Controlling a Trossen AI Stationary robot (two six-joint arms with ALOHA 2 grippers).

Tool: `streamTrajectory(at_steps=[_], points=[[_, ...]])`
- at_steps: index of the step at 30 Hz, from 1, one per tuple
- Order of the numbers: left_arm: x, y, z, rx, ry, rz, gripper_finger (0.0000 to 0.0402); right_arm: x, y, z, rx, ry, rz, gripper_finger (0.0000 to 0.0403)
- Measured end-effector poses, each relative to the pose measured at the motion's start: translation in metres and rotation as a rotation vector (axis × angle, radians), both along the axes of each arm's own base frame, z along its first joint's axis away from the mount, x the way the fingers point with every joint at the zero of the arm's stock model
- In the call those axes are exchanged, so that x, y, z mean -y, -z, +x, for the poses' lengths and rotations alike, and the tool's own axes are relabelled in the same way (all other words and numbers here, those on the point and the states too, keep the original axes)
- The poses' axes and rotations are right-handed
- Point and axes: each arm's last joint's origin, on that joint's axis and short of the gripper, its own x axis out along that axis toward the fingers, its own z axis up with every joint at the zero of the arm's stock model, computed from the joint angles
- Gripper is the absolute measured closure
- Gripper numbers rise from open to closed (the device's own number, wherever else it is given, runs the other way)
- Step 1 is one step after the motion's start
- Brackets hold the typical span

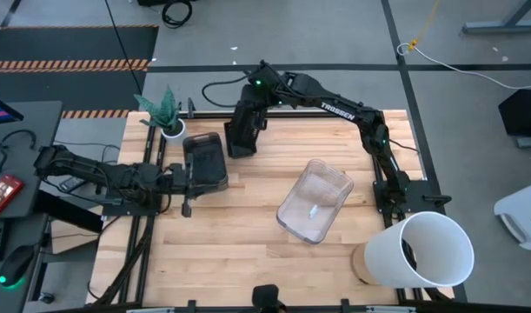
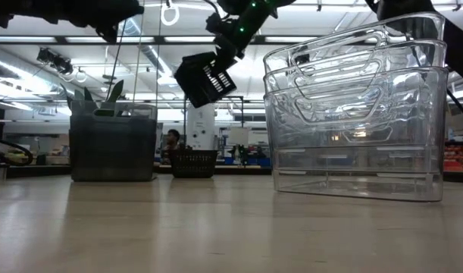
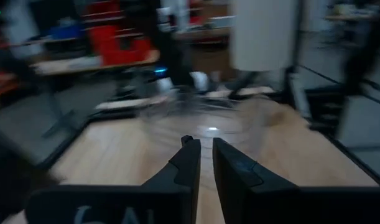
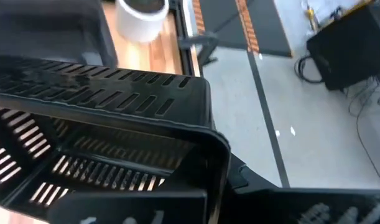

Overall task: Stack baskets by color
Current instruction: Stack the right black bin on the left stacked black bins

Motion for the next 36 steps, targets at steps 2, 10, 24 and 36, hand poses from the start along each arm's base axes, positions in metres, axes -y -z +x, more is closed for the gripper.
streamTrajectory(at_steps=[2,10,24,36], points=[[0.003,0.002,0.0,-0.002,0.093,0.031,0.0359,0.001,-0.002,0.002,0.028,-0.001,-0.012,0.0402],[0.003,0.037,-0.014,0.106,0.147,-0.01,0.0396,0.022,0.017,-0.008,-0.032,0.027,0.047,0.0402],[0.002,0.038,-0.05,0.228,0.165,-0.047,0.0397,0.028,0.066,0.01,0.039,-0.036,0.073,0.0402],[0.008,0.062,-0.059,0.291,0.225,0.018,0.0397,0.008,0.035,0.021,0.139,0.065,0.021,0.0401]])
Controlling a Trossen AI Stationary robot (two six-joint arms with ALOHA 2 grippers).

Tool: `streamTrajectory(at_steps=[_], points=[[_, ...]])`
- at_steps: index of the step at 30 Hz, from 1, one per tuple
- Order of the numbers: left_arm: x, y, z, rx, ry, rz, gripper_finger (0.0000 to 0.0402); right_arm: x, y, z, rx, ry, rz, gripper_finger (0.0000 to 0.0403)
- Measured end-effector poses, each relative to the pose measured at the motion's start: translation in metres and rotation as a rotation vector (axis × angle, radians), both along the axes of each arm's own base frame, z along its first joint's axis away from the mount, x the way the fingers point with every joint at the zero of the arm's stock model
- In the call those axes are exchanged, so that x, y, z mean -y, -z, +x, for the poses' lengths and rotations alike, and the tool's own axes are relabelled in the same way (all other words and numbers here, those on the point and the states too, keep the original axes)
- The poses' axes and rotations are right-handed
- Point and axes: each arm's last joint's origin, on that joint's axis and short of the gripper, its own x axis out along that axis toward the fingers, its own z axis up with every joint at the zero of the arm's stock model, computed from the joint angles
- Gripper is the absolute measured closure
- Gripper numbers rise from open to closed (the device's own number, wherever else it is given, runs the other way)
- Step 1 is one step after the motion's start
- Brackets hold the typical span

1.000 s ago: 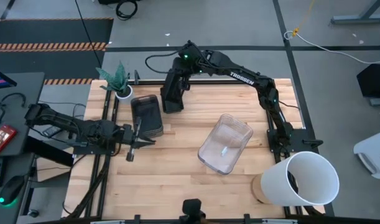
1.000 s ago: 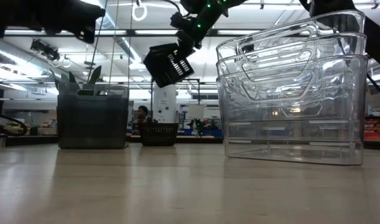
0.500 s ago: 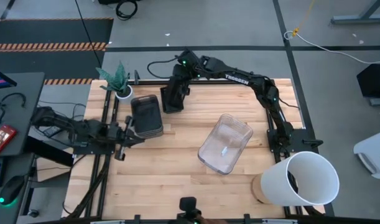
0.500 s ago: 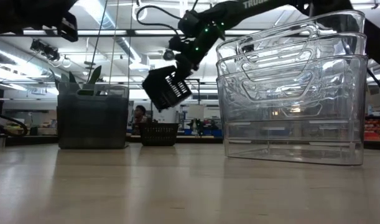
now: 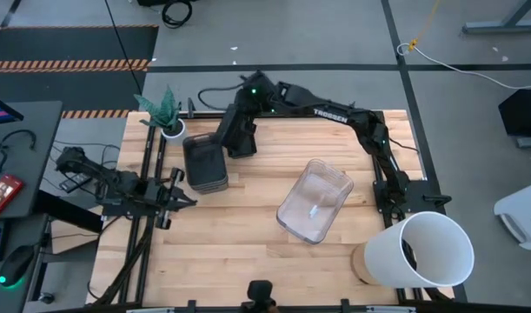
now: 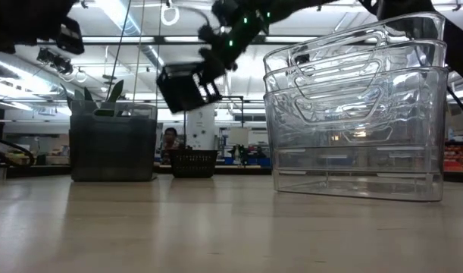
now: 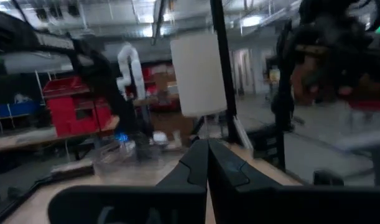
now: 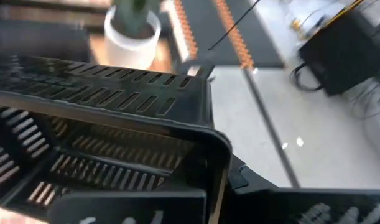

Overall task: Stack baskets by color
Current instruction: Stack the right black bin on the left stacked black bins

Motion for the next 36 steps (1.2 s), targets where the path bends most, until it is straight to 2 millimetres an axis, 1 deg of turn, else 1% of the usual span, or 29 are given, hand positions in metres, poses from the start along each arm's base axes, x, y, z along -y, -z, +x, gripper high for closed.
streamTrajectory(at_steps=[3,5,6,8,9,13,17,19,22,26,28,30,36], points=[[0.0,-0.003,-0.001,0.023,0.031,-0.018,0.0397,0.006,-0.031,-0.008,0.062,0.016,-0.025,0.0401],[0.002,-0.002,-0.001,0.012,0.089,-0.03,0.0397,0.013,-0.045,-0.015,0.088,0.028,-0.031,0.0401],[0.003,-0.002,-0.002,0.013,0.112,-0.036,0.0397,0.016,-0.05,-0.019,0.099,0.028,-0.023,0.0401],[0.003,-0.002,-0.002,0.014,0.136,-0.05,0.0397,0.021,-0.05,-0.024,0.094,0.014,0.025,0.0402],[0.004,-0.003,-0.002,0.016,0.152,-0.054,0.0397,0.021,-0.045,-0.025,0.075,0.003,0.049,0.0402],[0.005,-0.004,-0.003,0.018,0.22,-0.082,0.0397,0.012,-0.016,-0.019,-0.046,-0.05,0.111,0.0402],[0.005,-0.004,-0.003,0.016,0.225,-0.106,0.0393,0.009,0.001,-0.013,-0.093,-0.083,0.058,0.0402],[0.005,-0.005,-0.004,0.021,0.23,-0.122,0.0388,0.01,0.013,-0.009,-0.122,-0.101,0.012,0.0402],[0.005,-0.005,-0.004,0.015,0.237,-0.15,0.0384,0.014,0.034,-0.004,-0.18,-0.123,-0.007,0.0402],[0.005,-0.005,-0.004,0.0,0.244,-0.173,0.0386,0.023,0.06,0.007,-0.221,-0.116,-0.042,0.0402],[0.005,-0.004,-0.003,-0.011,0.251,-0.194,0.0389,0.025,0.073,0.009,-0.281,-0.109,-0.037,0.0402],[0.005,-0.004,-0.003,-0.021,0.257,-0.215,0.039,0.023,0.077,0.008,-0.338,-0.107,-0.029,0.0402],[0.005,-0.004,-0.003,-0.03,0.26,-0.227,0.0382,0.011,0.075,0.005,-0.435,-0.102,-0.013,0.0401]])
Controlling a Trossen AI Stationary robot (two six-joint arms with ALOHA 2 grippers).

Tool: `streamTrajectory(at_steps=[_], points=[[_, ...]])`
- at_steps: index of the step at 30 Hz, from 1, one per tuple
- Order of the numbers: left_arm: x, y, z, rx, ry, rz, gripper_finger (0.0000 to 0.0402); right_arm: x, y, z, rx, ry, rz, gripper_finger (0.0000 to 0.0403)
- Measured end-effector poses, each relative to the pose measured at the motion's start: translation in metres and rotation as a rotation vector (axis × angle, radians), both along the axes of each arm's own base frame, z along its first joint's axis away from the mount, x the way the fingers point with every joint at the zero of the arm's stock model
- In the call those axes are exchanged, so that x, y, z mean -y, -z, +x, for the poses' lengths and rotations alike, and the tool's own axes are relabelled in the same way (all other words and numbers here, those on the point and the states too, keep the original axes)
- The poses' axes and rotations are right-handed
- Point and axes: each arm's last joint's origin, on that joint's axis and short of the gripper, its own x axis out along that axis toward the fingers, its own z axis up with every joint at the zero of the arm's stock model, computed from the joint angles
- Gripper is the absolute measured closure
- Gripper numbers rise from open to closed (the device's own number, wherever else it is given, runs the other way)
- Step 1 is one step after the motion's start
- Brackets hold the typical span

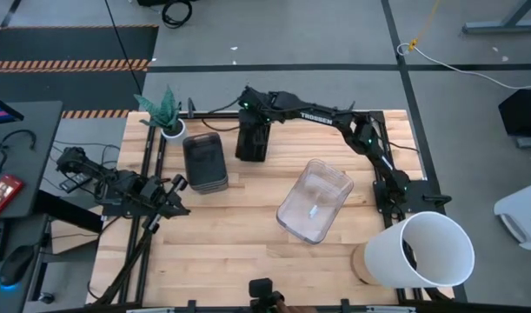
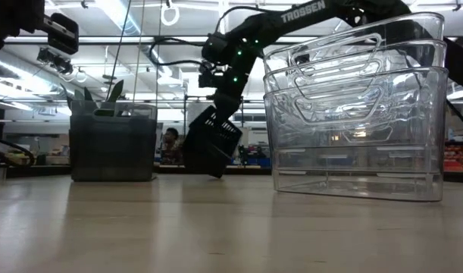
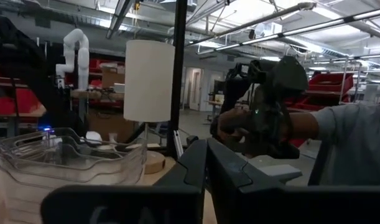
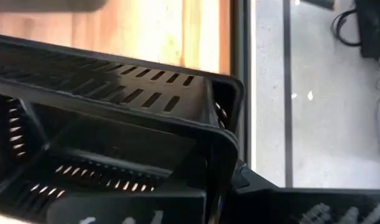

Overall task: Stack baskets by color
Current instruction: Stack the right black bin on the left stacked black bins

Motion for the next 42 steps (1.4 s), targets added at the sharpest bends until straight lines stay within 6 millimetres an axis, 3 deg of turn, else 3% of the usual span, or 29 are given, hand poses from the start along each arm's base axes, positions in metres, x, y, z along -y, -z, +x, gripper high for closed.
streamTrajectory(at_steps=[5,15,21,28,42], points=[[0.0,-0.001,0.0,0.004,0.001,-0.007,0.038,0.001,-0.014,-0.005,0.017,0.039,0.029,0.04],[0.0,-0.001,0.0,0.002,0.005,-0.018,0.0386,0.02,-0.009,-0.019,0.02,0.123,0.15,0.04],[0.0,-0.001,0.0,-0.002,0.007,-0.027,0.0382,0.017,-0.005,-0.027,-0.059,0.155,0.201,0.04],[0.0,-0.001,0.0,0.005,0.007,-0.03,0.0389,0.014,-0.004,-0.024,-0.027,0.142,0.264,0.04],[0.0,-0.002,-0.001,0.013,0.007,-0.031,0.0389,-0.015,0.015,-0.029,-0.268,0.154,0.347,0.0399]])
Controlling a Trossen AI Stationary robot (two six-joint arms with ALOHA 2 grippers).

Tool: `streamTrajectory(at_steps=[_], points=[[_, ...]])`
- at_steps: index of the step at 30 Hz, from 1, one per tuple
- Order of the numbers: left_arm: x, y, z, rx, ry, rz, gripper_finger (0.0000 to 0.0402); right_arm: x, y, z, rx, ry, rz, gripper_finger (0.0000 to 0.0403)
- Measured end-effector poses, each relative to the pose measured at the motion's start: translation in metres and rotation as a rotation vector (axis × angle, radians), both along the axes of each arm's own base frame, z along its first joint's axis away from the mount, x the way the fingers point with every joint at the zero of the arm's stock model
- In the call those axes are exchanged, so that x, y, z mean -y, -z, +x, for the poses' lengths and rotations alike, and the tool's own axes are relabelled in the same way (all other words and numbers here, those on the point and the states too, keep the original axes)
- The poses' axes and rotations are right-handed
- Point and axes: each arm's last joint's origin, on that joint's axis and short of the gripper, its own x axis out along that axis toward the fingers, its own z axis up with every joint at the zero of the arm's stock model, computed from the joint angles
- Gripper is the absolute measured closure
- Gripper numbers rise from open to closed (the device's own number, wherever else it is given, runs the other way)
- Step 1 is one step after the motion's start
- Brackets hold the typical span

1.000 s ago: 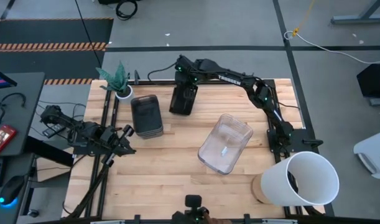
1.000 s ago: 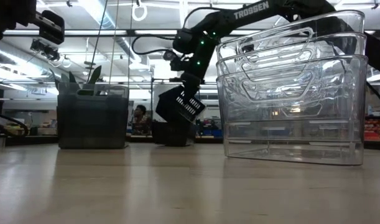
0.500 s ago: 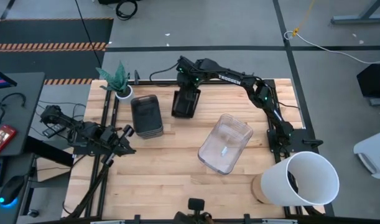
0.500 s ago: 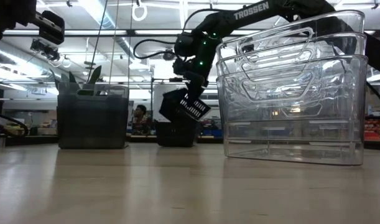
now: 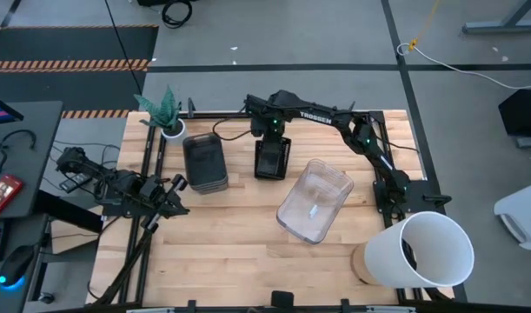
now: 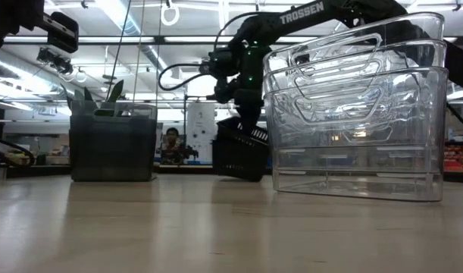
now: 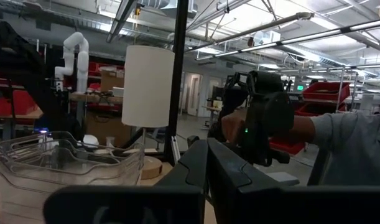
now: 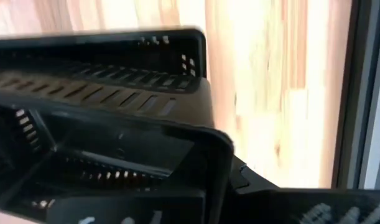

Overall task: Stack baskets by color
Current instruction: Stack the right black bin on the left stacked black bins

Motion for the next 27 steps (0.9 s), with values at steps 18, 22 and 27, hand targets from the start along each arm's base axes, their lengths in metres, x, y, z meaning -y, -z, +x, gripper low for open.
streamTrajectory(at_steps=[18,22,27], points=[[0.0,0.0,0.0,-0.003,-0.01,-0.005,0.0377,-0.028,0.0,0.009,-0.027,-0.091,0.018,0.0333],[0.0,0.0,0.0,-0.003,-0.01,-0.005,0.0377,-0.028,0.0,0.008,-0.028,-0.081,0.021,0.0294],[0.0,0.0,0.0,-0.003,-0.01,-0.005,0.038,-0.026,0.0,0.007,-0.022,-0.053,0.032,0.027]])
